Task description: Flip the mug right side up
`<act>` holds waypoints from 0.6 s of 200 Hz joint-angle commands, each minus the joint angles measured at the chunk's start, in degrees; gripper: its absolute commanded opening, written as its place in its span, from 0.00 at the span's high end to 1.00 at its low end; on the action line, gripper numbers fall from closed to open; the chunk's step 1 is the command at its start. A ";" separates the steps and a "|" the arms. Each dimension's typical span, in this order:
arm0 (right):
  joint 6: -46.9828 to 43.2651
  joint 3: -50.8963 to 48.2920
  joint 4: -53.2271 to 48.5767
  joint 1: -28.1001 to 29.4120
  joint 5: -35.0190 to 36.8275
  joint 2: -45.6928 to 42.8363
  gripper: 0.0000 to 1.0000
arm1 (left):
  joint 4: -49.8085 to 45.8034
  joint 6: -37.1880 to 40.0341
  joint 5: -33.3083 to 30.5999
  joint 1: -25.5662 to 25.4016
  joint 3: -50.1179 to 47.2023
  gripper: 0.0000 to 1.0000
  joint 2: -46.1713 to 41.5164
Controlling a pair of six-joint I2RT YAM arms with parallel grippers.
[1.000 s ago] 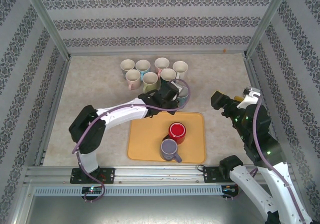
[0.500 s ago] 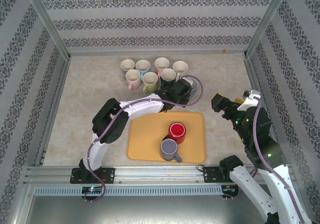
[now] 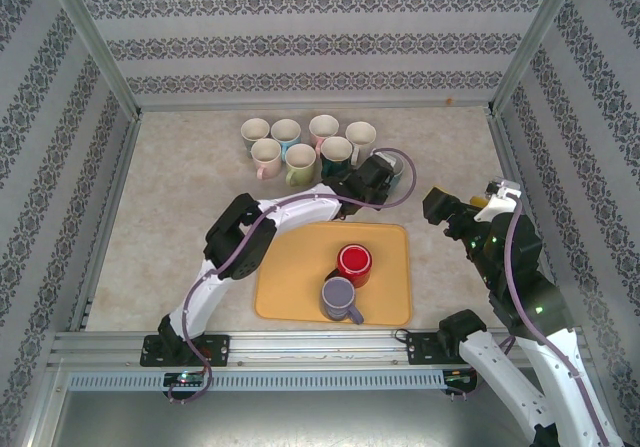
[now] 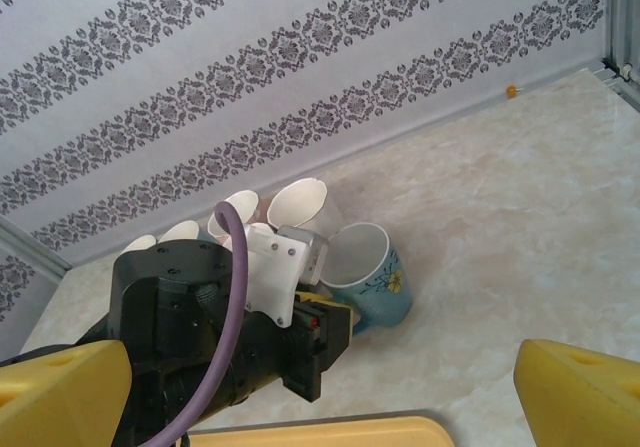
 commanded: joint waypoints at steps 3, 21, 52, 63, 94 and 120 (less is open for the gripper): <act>-0.62 -0.08 -0.67 -0.34 1.22 -0.26 0.02 | 0.71 1.31 -2.33 0.15 3.26 0.83 0.24; -1.05 0.34 -0.95 -0.31 1.04 -0.39 0.02 | 1.41 1.23 -2.12 0.15 1.86 0.74 -0.78; -3.57 2.23 -1.48 -0.31 -1.06 -0.23 0.02 | 4.89 -0.19 0.04 0.15 -4.43 0.61 -5.84; -4.81 3.37 -1.76 -0.34 -1.95 -0.24 0.02 | 6.82 -0.69 1.17 0.13 -7.46 0.55 -8.55; -7.41 6.38 -3.34 -0.34 -4.93 0.05 0.03 | 10.68 -1.32 5.28 0.15 -13.79 0.42 -16.77; -9.72 8.94 -6.55 -0.34 -10.64 1.64 0.04 | 7.58 -1.89 6.35 0.23 -16.05 0.41 -23.49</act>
